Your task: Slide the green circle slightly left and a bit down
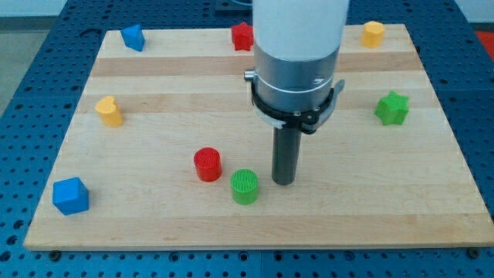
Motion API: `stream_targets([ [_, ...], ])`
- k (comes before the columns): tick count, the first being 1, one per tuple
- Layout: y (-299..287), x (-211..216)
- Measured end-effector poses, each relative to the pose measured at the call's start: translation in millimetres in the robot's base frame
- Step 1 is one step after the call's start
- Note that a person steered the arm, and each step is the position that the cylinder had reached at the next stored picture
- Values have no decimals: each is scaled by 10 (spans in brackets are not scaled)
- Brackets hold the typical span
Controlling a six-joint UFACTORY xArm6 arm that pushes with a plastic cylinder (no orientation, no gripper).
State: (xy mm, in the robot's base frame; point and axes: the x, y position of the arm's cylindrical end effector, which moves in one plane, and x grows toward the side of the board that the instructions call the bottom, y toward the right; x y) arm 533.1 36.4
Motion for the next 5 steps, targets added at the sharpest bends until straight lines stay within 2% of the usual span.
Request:
stream_targets([
  [3,20,0],
  [5,388,-47],
])
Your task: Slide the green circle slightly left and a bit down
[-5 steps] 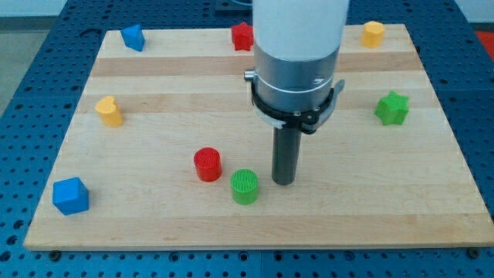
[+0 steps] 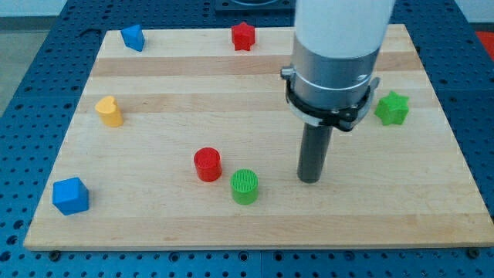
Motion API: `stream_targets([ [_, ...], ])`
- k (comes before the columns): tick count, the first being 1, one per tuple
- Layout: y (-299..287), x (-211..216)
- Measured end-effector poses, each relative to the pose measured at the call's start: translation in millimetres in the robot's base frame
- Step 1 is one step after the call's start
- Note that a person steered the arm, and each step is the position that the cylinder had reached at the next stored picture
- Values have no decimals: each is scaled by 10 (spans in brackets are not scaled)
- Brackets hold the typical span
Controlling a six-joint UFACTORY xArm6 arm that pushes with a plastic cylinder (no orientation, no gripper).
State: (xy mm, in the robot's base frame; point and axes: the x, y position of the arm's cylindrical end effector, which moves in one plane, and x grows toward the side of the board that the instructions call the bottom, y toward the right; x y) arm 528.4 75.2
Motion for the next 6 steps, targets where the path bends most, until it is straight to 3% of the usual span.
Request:
stream_targets([
  [2,-209,-34],
  [4,-923,5],
  [6,-1077,-7],
])
